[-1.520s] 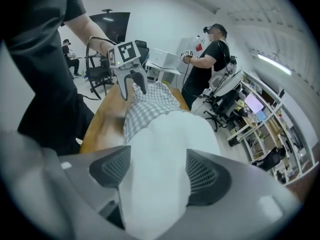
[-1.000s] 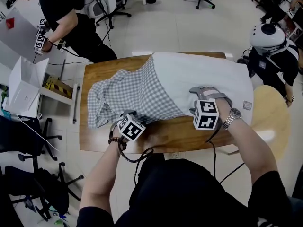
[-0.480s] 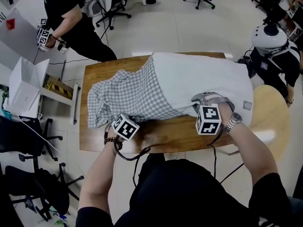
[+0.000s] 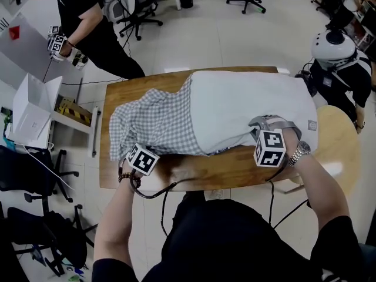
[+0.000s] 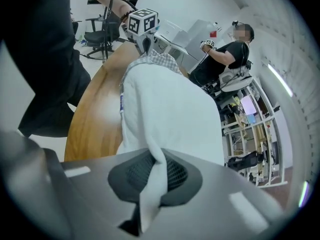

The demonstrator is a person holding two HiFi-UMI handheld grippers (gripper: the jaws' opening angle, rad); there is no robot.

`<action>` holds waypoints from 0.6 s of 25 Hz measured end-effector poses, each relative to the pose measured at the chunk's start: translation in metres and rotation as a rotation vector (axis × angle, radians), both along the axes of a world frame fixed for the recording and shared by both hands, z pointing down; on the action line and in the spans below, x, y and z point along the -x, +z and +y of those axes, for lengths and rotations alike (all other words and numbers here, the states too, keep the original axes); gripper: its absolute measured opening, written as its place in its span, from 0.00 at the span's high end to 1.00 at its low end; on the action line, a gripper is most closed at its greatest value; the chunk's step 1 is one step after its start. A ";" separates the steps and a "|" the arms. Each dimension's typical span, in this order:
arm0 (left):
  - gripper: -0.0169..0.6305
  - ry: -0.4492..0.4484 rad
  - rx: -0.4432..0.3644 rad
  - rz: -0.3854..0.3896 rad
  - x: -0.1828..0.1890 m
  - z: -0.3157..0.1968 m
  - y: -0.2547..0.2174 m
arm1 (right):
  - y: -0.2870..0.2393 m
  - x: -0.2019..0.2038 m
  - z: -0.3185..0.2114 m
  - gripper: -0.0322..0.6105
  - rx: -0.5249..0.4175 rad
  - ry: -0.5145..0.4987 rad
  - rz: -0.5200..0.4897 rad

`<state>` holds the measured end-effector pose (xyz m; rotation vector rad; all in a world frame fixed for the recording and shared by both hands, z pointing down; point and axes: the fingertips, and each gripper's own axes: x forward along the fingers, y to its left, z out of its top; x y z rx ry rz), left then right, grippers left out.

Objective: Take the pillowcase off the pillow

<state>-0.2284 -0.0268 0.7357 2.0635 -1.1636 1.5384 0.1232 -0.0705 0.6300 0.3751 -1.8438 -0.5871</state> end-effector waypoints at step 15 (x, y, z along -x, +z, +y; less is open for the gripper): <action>0.96 -0.063 -0.171 -0.001 0.040 -0.007 -0.032 | 0.017 -0.061 -0.010 0.92 0.024 0.157 -0.009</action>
